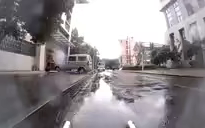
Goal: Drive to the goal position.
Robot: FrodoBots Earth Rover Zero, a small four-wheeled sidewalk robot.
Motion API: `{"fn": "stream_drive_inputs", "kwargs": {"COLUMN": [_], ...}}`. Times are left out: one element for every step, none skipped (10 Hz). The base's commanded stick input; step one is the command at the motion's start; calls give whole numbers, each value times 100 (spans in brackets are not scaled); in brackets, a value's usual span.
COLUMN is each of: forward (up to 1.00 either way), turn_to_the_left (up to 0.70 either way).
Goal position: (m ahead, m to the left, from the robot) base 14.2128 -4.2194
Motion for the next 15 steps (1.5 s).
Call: {"fn": "stream_drive_inputs", "kwargs": {"forward": [70, 70, 70, 70, 70, 70, 70, 70, 70, 70, 70, 70, 70, 70, 70], "turn_to_the_left": [0, 0, 0, 0, 0, 0, 0, 0, 0, 0, 0, 0, 0, 0, 0]}}
